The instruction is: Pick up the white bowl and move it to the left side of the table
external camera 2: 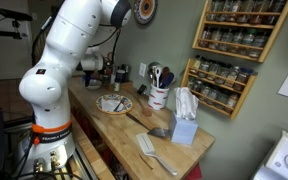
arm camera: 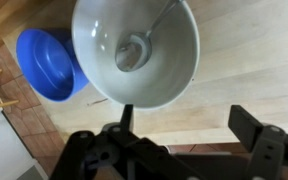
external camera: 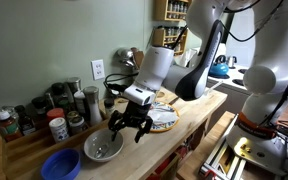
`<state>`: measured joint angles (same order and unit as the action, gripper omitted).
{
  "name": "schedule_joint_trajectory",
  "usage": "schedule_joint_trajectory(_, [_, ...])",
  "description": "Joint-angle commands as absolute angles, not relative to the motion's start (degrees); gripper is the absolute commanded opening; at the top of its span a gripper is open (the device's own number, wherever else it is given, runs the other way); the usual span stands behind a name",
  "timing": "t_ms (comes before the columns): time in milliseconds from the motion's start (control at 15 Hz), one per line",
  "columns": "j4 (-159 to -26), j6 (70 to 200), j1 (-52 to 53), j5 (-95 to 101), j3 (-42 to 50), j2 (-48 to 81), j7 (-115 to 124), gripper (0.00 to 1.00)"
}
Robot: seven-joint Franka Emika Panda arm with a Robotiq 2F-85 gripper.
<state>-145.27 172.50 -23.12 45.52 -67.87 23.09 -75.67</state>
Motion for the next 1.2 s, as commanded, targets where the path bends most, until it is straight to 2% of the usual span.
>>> schedule_joint_trajectory(0, [-149.00, 169.80, -38.47, 41.83, -81.84, 25.59, -82.20, 1.00])
schedule_joint_trajectory(467, [-152.43, 157.03, -67.36, 36.18, -104.02, 37.04, -74.55, 1.00])
schedule_joint_trajectory(800, [-153.47, 136.02, -86.55, 37.60, -124.69, 46.42, -56.88, 1.00])
schedule_joint_trajectory(867, [-151.21, 140.84, -79.13, 39.76, -116.41, 43.76, -61.31, 1.00])
schedule_joint_trajectory(1000, [-151.48, 135.62, -83.00, 40.28, -121.56, 47.27, -56.89, 1.00])
schedule_joint_trajectory(1133, [-152.01, 135.15, -83.80, 40.33, -122.26, 48.47, -56.05, 1.00])
